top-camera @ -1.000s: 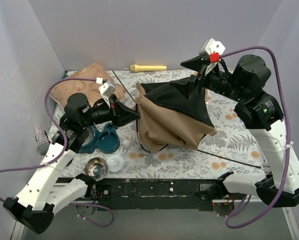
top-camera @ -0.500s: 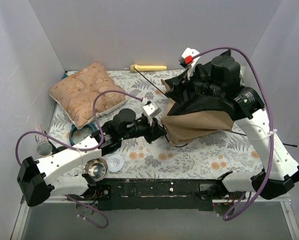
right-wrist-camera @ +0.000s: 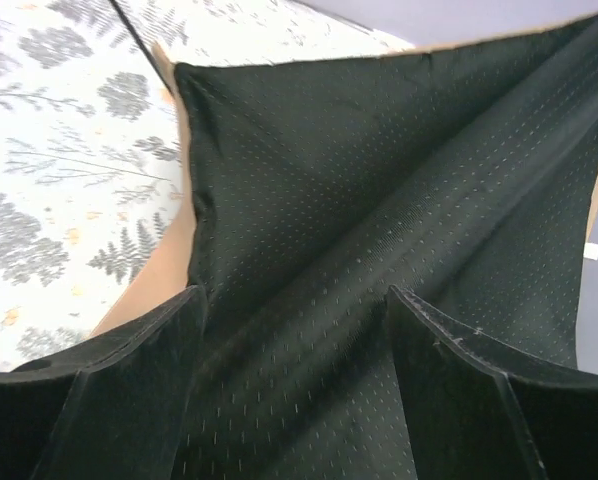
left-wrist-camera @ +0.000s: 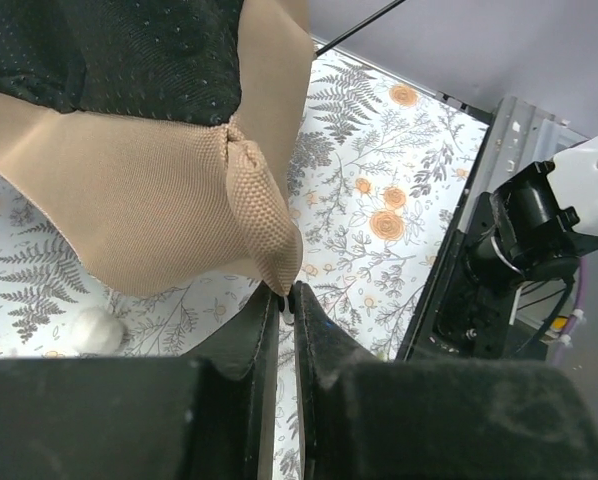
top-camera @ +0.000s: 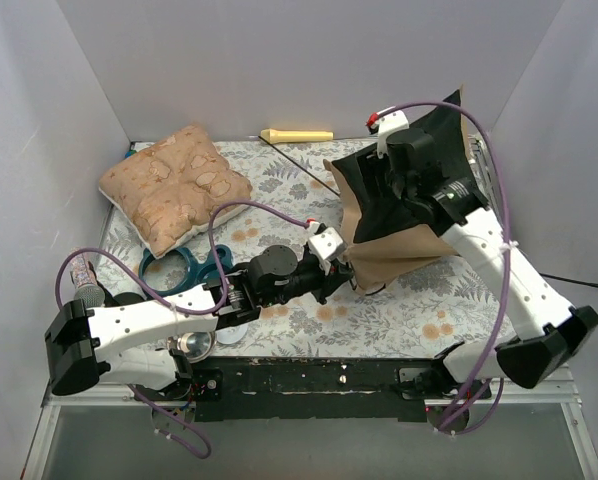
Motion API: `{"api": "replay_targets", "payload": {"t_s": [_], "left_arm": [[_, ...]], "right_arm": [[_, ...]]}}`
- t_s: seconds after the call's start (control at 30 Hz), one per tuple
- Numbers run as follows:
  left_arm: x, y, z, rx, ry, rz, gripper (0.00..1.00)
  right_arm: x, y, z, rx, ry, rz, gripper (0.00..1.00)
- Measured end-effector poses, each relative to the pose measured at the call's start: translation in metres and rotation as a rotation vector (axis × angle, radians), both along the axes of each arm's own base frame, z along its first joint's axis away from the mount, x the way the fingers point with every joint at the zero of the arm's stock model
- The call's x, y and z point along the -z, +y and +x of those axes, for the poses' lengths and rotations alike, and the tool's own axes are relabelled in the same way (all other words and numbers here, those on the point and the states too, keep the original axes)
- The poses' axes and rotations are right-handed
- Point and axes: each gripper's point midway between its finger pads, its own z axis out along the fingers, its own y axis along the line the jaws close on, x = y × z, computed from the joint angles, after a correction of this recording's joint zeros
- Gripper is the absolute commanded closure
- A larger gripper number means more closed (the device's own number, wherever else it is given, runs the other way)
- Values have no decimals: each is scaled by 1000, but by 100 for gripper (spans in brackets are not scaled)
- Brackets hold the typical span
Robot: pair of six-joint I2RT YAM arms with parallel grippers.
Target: Set up the pet tent
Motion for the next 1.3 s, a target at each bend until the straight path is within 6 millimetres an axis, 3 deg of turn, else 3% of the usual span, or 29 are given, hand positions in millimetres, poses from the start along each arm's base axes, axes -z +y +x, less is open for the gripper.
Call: {"api": "replay_targets", "payload": {"t_s": [0.07, 0.17, 0.2, 0.27, 0.37, 0.43, 0.53, 0.57, 0.6, 0.73, 0.87, 1.1, 1.23, 1.27, 1.3], "left_arm": [[1, -2, 1, -12, -17, 6, 100], [2, -2, 5, -36, -41, 15, 100], [2, -2, 7, -46, -47, 16, 100], [2, 0, 11, -70, -56, 21, 100], [1, 2, 15, -96, -65, 24, 100], [1, 3, 17, -107, -70, 25, 100], [1, 4, 19, -113, -71, 26, 100], [1, 4, 19, -114, -71, 26, 100], [1, 4, 19, -114, -73, 27, 100], [1, 6, 22, -120, -75, 29, 100], [2, 6, 21, -115, -75, 30, 100], [2, 5, 20, -109, -76, 31, 100], [2, 5, 20, -109, -79, 33, 100], [2, 5, 20, -109, -80, 33, 100], [2, 5, 20, -108, -81, 34, 100]], "right_arm": [[13, -3, 11, 59, 26, -36, 19], [37, -9, 23, 126, 77, -111, 38], [45, -13, 25, 146, 97, -137, 54], [56, -19, 26, 167, 125, -175, 98], [57, -26, 25, 187, 147, -181, 99], [46, -25, 26, 184, 135, -152, 99], [22, -15, 29, 144, 107, -79, 38], [11, -11, 29, 121, 94, -57, 24], [-1, -9, 30, 110, 72, -40, 17], [-44, -17, 32, 137, -50, -16, 14], [-51, -41, 24, 264, -74, 18, 14], [-20, -55, 26, 383, 6, 27, 15], [18, -78, 31, 475, 102, 4, 19], [28, -84, 32, 496, 133, 2, 23], [38, -88, 33, 512, 165, 8, 46]]}}
